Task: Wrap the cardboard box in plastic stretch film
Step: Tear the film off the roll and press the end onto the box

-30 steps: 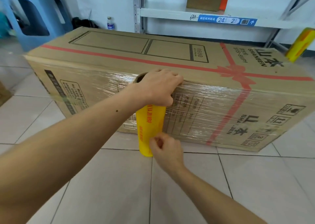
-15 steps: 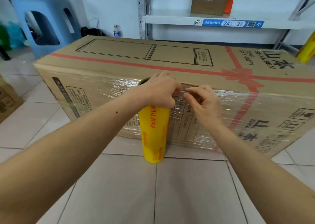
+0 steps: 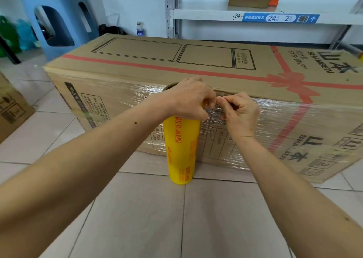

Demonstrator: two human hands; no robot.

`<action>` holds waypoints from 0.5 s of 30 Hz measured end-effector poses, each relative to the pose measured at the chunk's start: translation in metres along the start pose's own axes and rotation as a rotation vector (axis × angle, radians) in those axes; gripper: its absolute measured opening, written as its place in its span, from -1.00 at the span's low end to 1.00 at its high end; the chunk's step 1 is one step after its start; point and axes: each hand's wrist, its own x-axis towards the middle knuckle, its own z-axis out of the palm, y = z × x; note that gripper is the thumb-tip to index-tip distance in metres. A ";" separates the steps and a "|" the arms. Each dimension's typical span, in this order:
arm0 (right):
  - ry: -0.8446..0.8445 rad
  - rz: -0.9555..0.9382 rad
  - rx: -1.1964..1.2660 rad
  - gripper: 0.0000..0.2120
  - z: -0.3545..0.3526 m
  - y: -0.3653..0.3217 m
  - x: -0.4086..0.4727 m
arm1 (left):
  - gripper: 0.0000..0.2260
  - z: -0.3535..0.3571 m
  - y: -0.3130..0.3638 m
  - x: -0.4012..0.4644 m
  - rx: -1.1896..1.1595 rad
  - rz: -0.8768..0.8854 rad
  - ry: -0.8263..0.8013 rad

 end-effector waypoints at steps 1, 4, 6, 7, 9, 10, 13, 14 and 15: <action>0.022 -0.001 -0.009 -0.79 0.002 0.000 0.000 | -0.79 0.000 -0.001 0.001 -0.009 0.004 0.002; 0.066 0.011 -0.026 -0.80 0.006 -0.002 -0.003 | -0.77 -0.001 -0.001 0.002 0.001 0.020 0.010; 0.089 0.041 -0.046 -0.83 0.008 -0.005 -0.005 | -0.74 -0.001 -0.001 0.002 0.016 0.027 0.013; 0.097 0.061 -0.054 -0.83 0.009 -0.007 -0.006 | -0.72 -0.001 -0.001 0.002 0.018 0.028 0.014; 0.110 0.095 -0.055 -0.84 0.010 -0.009 -0.007 | -0.67 -0.002 -0.001 0.001 0.010 0.032 0.012; 0.114 0.106 -0.056 -0.85 0.010 -0.010 -0.007 | -0.66 -0.003 -0.001 0.001 0.003 0.034 0.010; 0.134 0.137 -0.073 -0.85 0.013 -0.013 -0.009 | -0.67 -0.003 0.000 0.001 -0.008 0.029 0.003; 0.144 0.145 -0.072 -0.85 0.014 -0.013 -0.009 | -0.68 -0.003 0.000 0.001 -0.013 0.029 0.004; 0.154 0.149 -0.066 -0.85 0.014 -0.013 -0.010 | -0.70 -0.003 0.000 0.001 -0.016 0.032 0.006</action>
